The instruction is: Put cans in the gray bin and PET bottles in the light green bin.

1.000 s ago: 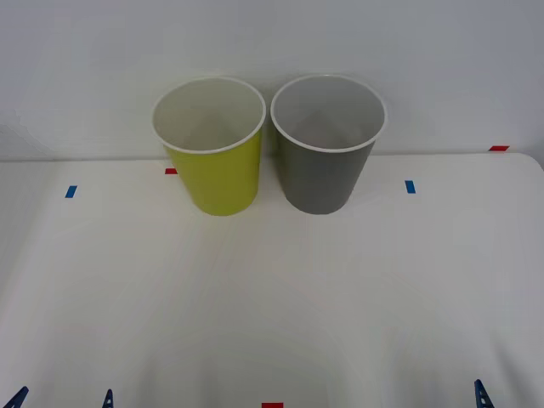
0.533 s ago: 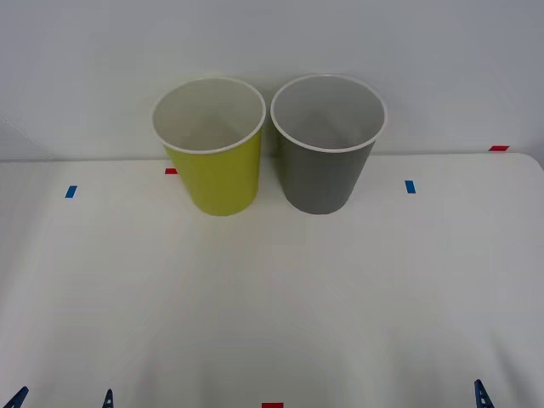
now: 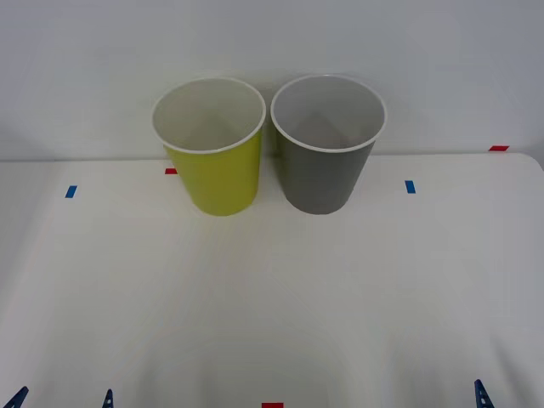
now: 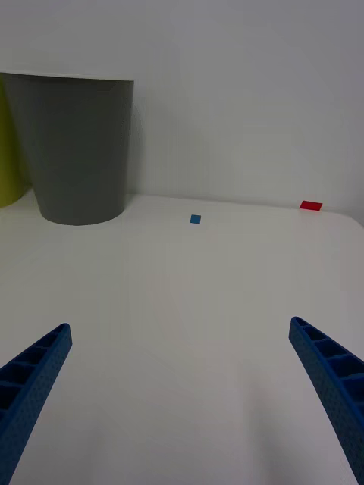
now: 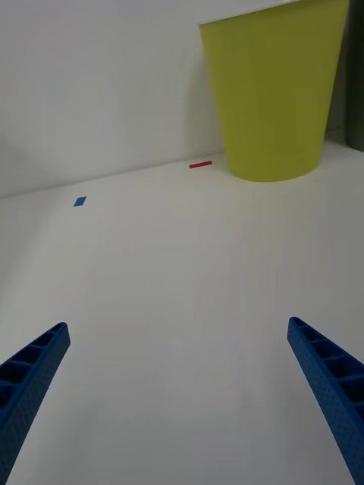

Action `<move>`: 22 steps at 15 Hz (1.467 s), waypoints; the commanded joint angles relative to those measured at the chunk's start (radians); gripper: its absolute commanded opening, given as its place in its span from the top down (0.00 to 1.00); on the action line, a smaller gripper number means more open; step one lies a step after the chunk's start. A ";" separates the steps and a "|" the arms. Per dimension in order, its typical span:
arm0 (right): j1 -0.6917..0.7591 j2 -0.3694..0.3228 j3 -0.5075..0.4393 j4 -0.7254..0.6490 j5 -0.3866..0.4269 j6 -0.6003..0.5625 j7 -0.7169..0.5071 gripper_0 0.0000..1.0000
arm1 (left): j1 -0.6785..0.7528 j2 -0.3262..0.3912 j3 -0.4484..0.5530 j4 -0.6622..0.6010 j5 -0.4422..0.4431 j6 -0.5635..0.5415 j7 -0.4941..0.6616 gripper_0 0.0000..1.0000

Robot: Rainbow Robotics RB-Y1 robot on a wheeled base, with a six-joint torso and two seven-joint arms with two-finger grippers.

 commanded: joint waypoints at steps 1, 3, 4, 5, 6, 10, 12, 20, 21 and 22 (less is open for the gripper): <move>0.000 0.000 0.000 0.000 0.000 0.000 0.000 0.00 | 0.000 0.000 0.000 0.000 0.000 0.000 0.000 0.00; 0.000 0.000 0.000 0.000 0.000 0.000 0.000 0.00 | 0.000 0.000 0.000 0.000 0.000 0.000 0.000 0.00; 0.000 0.000 0.000 0.000 0.000 0.000 0.000 0.00 | 0.000 0.000 0.000 0.000 0.000 0.000 0.000 0.00; 0.000 0.000 0.000 0.000 0.000 0.000 0.000 0.00 | 0.000 0.000 0.000 0.000 0.000 0.000 0.000 0.00; 0.000 0.000 0.000 0.000 0.000 0.000 0.000 0.00 | 0.000 0.000 0.000 0.000 0.000 0.000 0.000 0.00; 0.000 0.000 0.000 0.000 0.000 0.000 0.000 0.00 | 0.000 0.000 0.000 0.000 0.000 0.000 0.000 0.00; 0.000 0.000 0.000 0.000 0.000 0.000 0.000 0.00 | 0.000 0.000 0.000 0.000 0.000 0.000 0.000 0.00; 0.000 0.000 0.000 0.000 0.000 0.000 0.000 0.00 | 0.000 0.000 0.000 0.000 0.000 0.000 0.000 0.00; 0.000 0.000 0.000 0.000 0.000 0.000 0.000 0.00 | 0.000 0.000 0.000 0.000 0.000 0.000 0.000 0.00; 0.000 0.000 0.000 0.000 0.000 0.000 0.000 0.00 | 0.000 0.000 0.000 0.000 0.000 0.000 0.000 0.00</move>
